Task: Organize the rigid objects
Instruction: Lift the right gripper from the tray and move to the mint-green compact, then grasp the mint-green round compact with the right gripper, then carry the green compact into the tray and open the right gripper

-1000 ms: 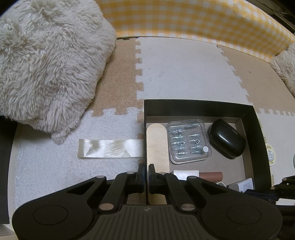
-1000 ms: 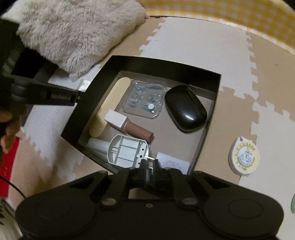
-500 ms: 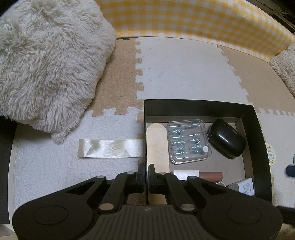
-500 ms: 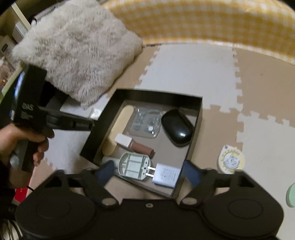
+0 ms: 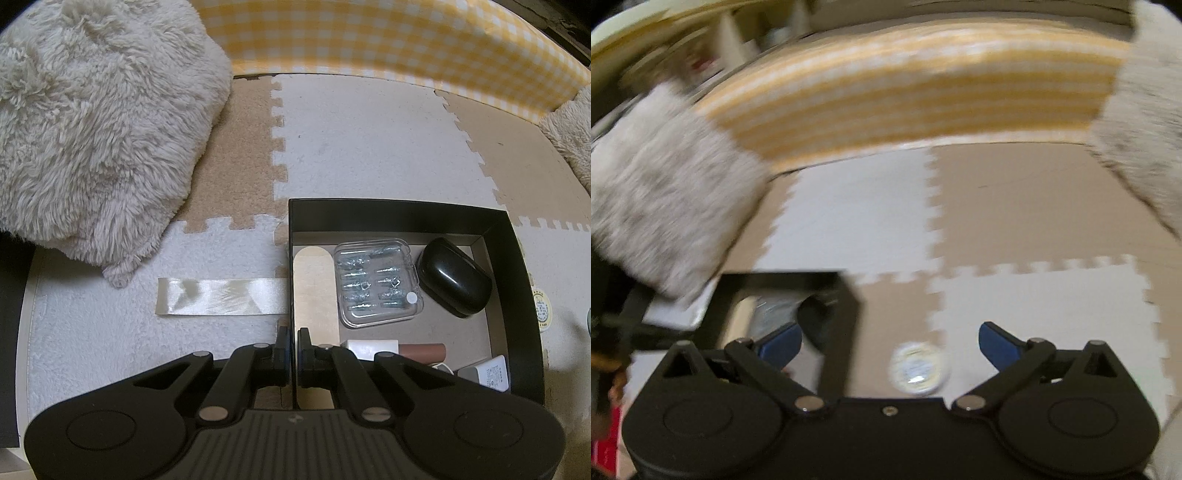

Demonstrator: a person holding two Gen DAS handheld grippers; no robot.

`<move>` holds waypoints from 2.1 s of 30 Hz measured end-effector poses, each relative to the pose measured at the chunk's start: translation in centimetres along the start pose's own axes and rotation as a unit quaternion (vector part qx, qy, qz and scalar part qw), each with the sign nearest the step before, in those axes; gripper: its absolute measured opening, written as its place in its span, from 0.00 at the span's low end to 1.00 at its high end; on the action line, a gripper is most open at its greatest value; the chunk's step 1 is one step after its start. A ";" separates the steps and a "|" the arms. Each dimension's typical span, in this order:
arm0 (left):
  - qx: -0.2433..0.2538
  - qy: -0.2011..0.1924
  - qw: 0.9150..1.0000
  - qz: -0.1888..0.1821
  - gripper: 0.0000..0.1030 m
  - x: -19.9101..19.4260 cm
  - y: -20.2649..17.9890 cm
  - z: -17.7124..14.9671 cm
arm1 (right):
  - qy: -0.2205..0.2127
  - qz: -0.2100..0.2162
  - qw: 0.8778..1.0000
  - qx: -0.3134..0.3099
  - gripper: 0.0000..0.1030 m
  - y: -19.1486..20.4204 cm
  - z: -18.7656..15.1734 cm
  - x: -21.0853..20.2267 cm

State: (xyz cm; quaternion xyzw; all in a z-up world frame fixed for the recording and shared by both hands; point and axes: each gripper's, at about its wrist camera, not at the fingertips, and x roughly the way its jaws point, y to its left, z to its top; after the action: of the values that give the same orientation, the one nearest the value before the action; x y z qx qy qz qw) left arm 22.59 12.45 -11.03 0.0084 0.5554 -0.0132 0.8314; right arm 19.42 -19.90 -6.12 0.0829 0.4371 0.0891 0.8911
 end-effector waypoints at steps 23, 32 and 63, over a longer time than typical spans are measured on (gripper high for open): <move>0.002 0.000 1.000 0.001 0.02 -0.1 -0.1 0.0 | 0.122 -0.198 0.959 0.164 0.84 -13.2 -3.1 6.2; 0.007 -0.001 1.000 0.004 0.02 -0.1 -0.2 0.0 | 0.135 -0.195 0.949 0.208 0.61 -14.3 -4.8 6.7; 0.010 0.002 1.000 0.007 0.02 0.0 -0.3 -0.1 | 0.048 -0.015 0.993 0.104 0.49 -4.6 -2.4 3.9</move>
State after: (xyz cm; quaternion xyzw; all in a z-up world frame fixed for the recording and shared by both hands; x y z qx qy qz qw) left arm 22.50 12.16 -11.11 0.0210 0.5568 -0.0130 0.8302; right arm 20.26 -23.34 -11.54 0.1636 0.4878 0.0337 0.8568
